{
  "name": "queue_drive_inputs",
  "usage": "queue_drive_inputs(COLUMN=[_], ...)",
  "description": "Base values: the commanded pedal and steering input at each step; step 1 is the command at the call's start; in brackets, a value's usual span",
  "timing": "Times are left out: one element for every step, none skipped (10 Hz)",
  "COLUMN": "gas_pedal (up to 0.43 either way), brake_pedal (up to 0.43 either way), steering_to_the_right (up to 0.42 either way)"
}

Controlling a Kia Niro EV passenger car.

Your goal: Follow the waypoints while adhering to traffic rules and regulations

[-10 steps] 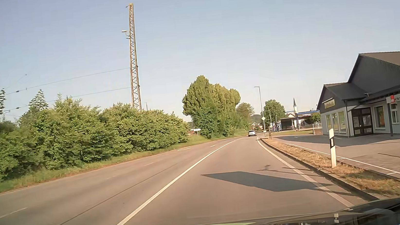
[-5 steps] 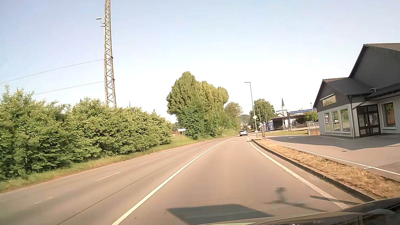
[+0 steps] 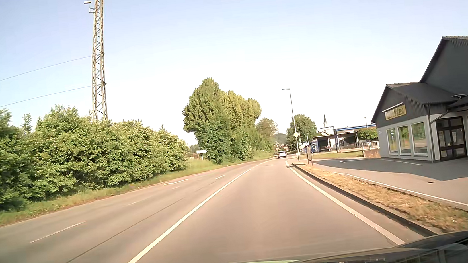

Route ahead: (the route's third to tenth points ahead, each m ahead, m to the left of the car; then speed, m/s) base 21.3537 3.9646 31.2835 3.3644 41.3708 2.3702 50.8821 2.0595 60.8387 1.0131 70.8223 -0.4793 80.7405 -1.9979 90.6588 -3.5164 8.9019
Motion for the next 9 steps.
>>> queue_drive_inputs(gas_pedal=[0.008,0.0,0.0,0.0,0.0,0.0,0.0,0.059,0.067], brake_pedal=[0.0,0.0,0.0,0.0,0.0,0.0,0.0,0.0,0.0], steering_to_the_right=[0.008,0.008,0.008,0.008,0.008,0.008,0.008,0.007,0.007])
